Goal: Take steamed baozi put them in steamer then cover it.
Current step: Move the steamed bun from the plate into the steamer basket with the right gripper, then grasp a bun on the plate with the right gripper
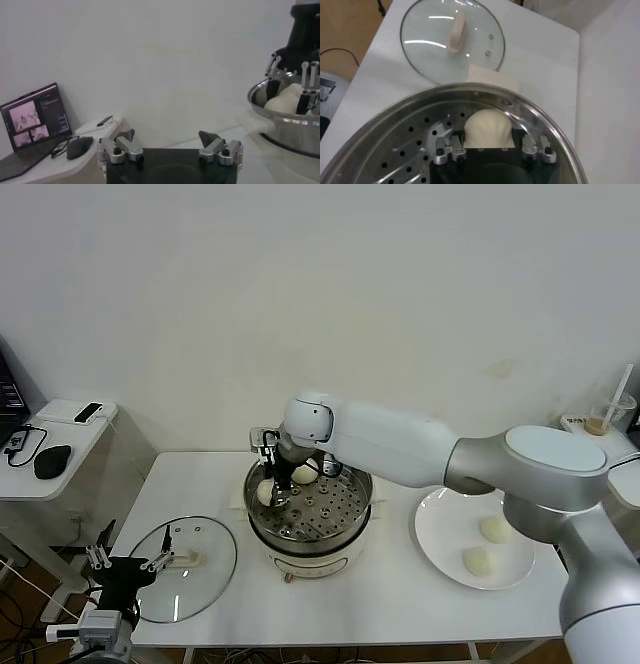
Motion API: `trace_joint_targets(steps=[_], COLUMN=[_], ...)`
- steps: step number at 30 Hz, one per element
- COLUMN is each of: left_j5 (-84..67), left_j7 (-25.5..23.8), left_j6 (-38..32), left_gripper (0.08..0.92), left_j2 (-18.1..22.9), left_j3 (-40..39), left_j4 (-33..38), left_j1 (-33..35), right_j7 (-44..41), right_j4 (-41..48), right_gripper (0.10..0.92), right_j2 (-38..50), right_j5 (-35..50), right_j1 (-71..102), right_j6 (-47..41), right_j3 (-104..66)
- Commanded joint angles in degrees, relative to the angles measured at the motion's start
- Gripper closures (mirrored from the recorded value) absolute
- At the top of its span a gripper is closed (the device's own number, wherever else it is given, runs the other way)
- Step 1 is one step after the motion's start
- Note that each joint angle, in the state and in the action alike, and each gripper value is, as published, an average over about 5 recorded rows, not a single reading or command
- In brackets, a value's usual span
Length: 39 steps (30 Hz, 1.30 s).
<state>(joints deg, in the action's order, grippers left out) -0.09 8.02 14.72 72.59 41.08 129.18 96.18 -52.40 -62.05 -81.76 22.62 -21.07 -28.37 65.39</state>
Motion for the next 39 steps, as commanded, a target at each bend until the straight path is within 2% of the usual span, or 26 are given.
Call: trace_joint_targets(steps=[1,6,15,21,28,32,39], left_j5=[-0.1,-0.3,-1.2,-1.1,-0.7,-0.5,0.0], left_j7=[0.0,-0.1,-0.2,-0.2,-0.2,-0.3,-0.2], left_j6=[0.0,0.0,0.1,0.1,0.2,0.2,0.0], left_gripper=[0.177,0.177,0.177,0.177,0.177,0.177,0.177], left_j2=[-0.2,-0.5,-1.4,-1.4,-2.2,-2.6,-2.4], left_j3=[0.0,0.1,0.7,0.1,-0.5,-0.6,-0.4], left_j4=[0.1,0.2,0.4,1.1,1.6,1.6,1.6], left_j1=[-0.1,-0.1,-0.1,0.3,0.6,1.1,2.1], right_j7=[-2.4,-6.9,-13.1,-15.0,-15.3,-14.8,-13.4], right_j4=[0.4,-5.2,-17.1,-26.3,-33.5,-34.5,-32.9], right_gripper=[0.285,0.208,0.202,0.203,0.203,0.203,0.203], right_j2=[0.5,7.3,26.3,41.8,58.0,62.9,66.9], right_j5=[-1.8,-3.0,-5.5,-10.9,-19.2,-25.3,-30.3], right_j1=[-1.4,-5.8,-13.9,-13.6,2.5,16.4,32.7], right_j6=[1.0,3.2,8.1,10.8,13.6,16.0,18.1], right_j3=[0.0,0.0,0.9,2.2,-9.7,-20.9,-32.1])
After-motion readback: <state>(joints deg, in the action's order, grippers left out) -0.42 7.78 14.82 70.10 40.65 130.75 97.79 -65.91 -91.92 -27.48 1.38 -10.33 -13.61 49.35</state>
